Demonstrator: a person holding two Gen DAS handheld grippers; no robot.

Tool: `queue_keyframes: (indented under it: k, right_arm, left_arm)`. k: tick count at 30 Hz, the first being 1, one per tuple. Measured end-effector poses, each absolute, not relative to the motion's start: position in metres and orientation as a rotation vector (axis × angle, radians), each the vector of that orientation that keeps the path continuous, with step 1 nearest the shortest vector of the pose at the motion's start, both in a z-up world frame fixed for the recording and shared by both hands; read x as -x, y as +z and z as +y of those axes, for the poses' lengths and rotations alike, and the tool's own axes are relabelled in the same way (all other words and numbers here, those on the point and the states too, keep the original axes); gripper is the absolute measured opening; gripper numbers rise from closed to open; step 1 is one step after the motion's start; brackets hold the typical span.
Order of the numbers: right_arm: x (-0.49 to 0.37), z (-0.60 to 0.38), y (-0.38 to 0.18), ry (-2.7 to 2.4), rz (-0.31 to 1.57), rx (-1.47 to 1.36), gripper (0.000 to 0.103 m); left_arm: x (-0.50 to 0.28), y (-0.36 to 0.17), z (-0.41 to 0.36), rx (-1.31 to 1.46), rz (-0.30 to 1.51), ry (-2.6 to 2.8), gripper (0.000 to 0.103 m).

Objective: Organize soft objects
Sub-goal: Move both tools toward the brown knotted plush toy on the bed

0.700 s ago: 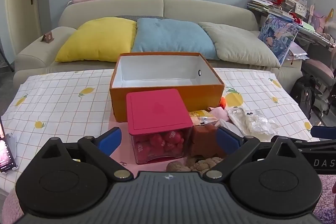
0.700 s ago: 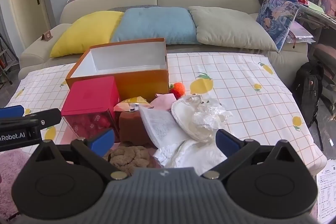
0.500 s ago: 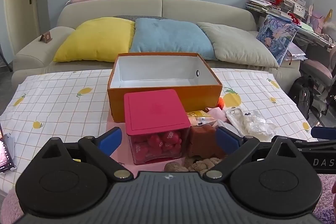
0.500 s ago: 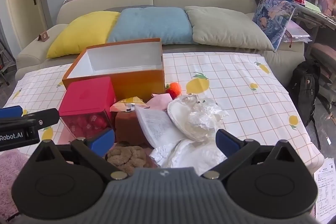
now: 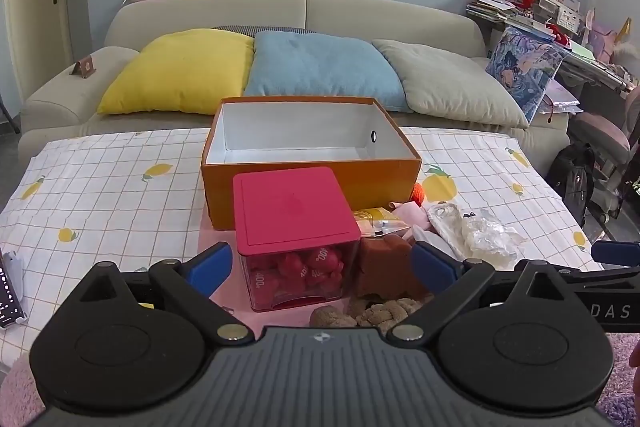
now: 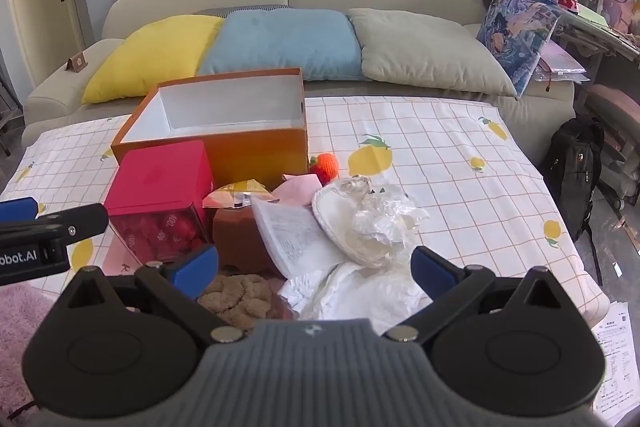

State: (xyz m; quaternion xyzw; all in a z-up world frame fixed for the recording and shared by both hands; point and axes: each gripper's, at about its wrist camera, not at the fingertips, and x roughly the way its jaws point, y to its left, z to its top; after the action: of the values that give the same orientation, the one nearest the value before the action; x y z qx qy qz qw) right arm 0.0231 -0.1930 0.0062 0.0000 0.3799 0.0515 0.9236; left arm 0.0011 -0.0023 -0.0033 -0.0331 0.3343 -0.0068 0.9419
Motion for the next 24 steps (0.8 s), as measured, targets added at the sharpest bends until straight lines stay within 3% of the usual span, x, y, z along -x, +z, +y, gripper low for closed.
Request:
queue_keyframes:
  k: [24]
  right_arm:
    - [-0.028, -0.1915, 0.003, 0.101, 0.799, 0.014, 0.1]
  left_arm:
    - [-0.0016, -0.0058, -0.0002, 0.06, 0.692, -0.012, 0.103]
